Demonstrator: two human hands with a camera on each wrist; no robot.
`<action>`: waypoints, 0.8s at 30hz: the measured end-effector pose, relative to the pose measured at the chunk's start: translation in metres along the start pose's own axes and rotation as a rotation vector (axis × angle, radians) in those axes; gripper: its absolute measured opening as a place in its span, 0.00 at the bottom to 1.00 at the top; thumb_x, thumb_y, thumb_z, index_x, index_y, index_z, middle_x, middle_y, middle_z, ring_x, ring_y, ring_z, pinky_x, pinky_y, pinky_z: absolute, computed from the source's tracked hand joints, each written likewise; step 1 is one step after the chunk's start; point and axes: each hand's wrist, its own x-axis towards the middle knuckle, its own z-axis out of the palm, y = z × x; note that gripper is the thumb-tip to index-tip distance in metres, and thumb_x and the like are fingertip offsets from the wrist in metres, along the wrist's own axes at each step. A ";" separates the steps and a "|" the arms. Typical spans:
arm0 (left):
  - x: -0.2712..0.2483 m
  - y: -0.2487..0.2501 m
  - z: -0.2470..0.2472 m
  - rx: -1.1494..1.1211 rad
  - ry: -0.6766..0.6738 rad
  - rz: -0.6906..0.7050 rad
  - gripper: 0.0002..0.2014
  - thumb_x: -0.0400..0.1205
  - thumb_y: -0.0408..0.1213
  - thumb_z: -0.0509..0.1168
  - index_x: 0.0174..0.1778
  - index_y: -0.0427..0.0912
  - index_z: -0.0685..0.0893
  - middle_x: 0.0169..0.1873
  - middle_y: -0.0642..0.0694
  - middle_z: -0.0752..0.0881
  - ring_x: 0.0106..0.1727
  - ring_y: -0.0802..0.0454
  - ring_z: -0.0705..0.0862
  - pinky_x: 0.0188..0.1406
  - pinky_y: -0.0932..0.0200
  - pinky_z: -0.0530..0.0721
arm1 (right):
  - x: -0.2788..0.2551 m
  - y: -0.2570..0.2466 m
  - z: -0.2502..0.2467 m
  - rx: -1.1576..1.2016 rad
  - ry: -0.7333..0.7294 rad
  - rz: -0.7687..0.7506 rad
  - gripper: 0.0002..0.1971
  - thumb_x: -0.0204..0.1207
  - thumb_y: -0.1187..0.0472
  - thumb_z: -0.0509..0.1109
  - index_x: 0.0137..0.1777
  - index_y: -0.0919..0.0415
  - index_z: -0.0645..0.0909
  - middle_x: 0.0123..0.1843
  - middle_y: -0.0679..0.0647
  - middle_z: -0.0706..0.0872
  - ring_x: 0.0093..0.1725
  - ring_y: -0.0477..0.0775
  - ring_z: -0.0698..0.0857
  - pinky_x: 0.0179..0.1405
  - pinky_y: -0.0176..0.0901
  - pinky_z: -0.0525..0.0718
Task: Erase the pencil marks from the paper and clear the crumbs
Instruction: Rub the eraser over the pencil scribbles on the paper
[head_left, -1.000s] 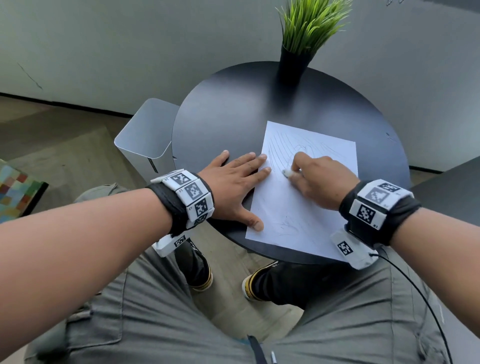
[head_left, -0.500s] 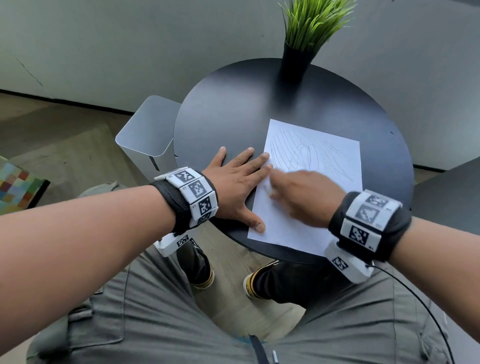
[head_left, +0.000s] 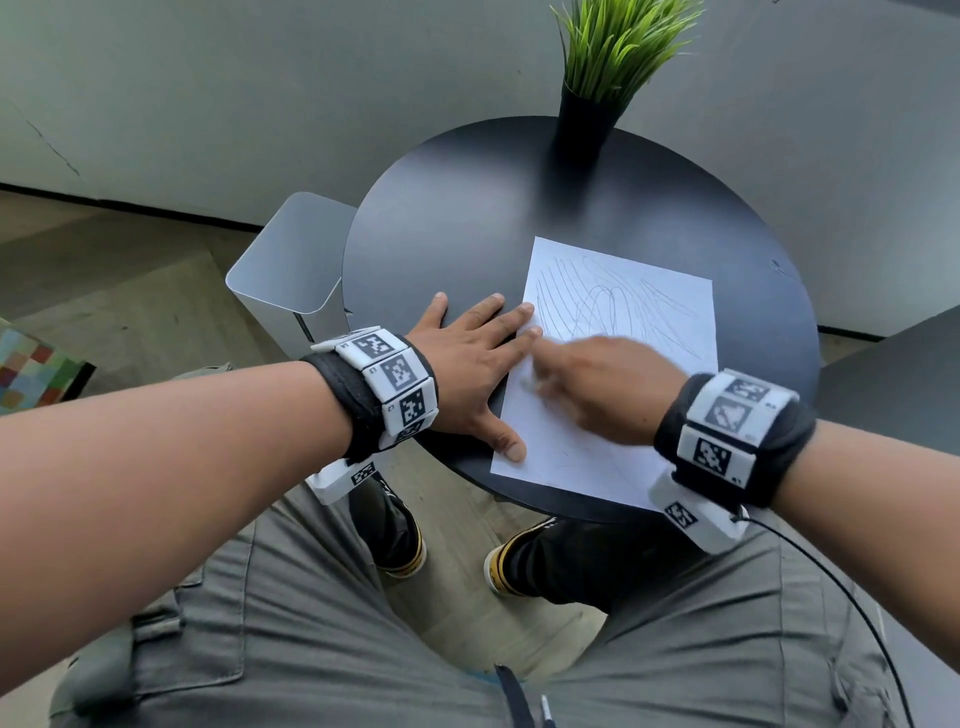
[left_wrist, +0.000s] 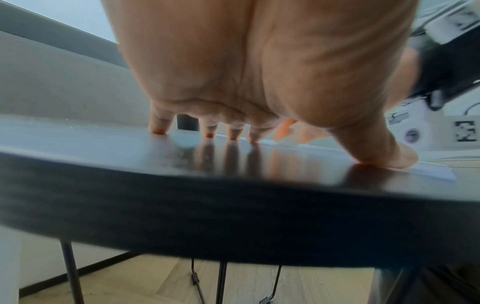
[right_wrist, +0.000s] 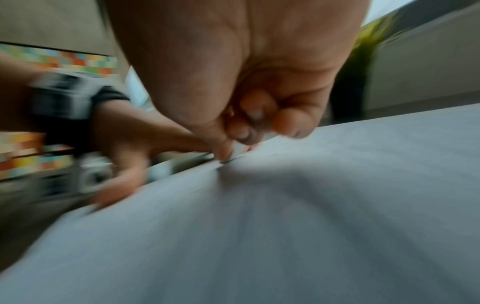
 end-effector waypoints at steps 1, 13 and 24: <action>0.000 0.000 0.000 0.004 -0.001 -0.002 0.69 0.60 0.88 0.56 0.89 0.52 0.37 0.88 0.54 0.34 0.88 0.47 0.34 0.80 0.21 0.45 | 0.005 0.007 -0.004 -0.003 0.048 0.108 0.10 0.84 0.46 0.55 0.52 0.51 0.64 0.43 0.54 0.79 0.39 0.62 0.78 0.37 0.52 0.79; 0.000 0.001 -0.003 0.012 -0.013 -0.015 0.68 0.60 0.87 0.58 0.88 0.54 0.37 0.88 0.54 0.35 0.88 0.47 0.35 0.79 0.20 0.48 | 0.000 0.015 -0.001 0.044 0.090 0.216 0.13 0.85 0.43 0.52 0.51 0.53 0.64 0.44 0.60 0.82 0.38 0.64 0.79 0.38 0.53 0.80; 0.001 0.005 -0.009 0.080 -0.030 -0.036 0.64 0.63 0.87 0.55 0.88 0.58 0.38 0.88 0.51 0.35 0.89 0.46 0.37 0.77 0.18 0.52 | -0.015 0.029 -0.001 0.102 0.028 0.219 0.16 0.82 0.37 0.52 0.52 0.49 0.68 0.45 0.57 0.82 0.43 0.64 0.80 0.45 0.54 0.82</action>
